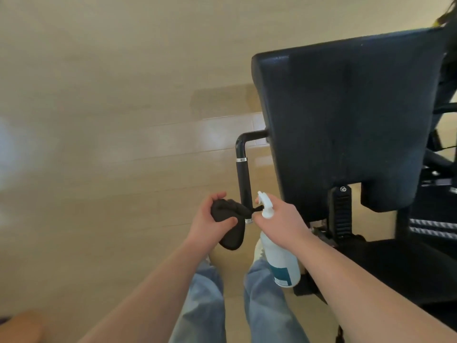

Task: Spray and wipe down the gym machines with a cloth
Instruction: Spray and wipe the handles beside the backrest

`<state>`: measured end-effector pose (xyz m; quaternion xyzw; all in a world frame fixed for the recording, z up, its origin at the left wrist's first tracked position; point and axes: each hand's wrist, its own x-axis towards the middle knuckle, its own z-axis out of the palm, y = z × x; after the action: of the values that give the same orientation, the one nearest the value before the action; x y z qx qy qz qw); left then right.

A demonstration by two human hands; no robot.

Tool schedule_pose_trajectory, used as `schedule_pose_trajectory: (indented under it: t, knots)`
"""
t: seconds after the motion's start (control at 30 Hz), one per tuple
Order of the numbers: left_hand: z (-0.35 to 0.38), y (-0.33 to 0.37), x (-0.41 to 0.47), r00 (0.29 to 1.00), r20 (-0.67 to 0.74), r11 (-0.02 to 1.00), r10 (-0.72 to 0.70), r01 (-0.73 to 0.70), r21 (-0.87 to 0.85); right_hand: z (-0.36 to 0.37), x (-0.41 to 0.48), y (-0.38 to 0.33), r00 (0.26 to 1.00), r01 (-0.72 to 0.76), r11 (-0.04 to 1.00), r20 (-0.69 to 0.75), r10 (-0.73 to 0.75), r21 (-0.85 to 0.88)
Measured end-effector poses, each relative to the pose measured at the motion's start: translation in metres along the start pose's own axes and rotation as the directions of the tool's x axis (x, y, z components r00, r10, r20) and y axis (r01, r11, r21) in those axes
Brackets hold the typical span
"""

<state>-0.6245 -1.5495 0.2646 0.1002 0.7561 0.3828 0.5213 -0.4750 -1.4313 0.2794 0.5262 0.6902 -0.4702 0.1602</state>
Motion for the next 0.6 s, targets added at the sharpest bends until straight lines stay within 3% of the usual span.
schedule_pose_trajectory:
  t: [0.13, 0.3, 0.6]
  knots:
    - [-0.002, -0.009, 0.009, 1.000, -0.022, 1.000, -0.005, 0.005, -0.010, 0.014, 0.009, -0.004, 0.999, 0.044, 0.997, 0.019, -0.043, -0.056]
    - [-0.017, -0.005, 0.007, 0.999, -0.031, 1.000, 0.013, -0.014, -0.026, 0.027, 0.009, -0.008, 0.989, -0.113, 0.992, -0.086, 0.118, 0.057]
    - [-0.037, -0.007, -0.003, 0.999, -0.036, 1.000, 0.004, -0.005, -0.027, 0.047, -0.009, 0.001, 0.974, -0.216, 0.975, -0.060, 0.218, 0.044]
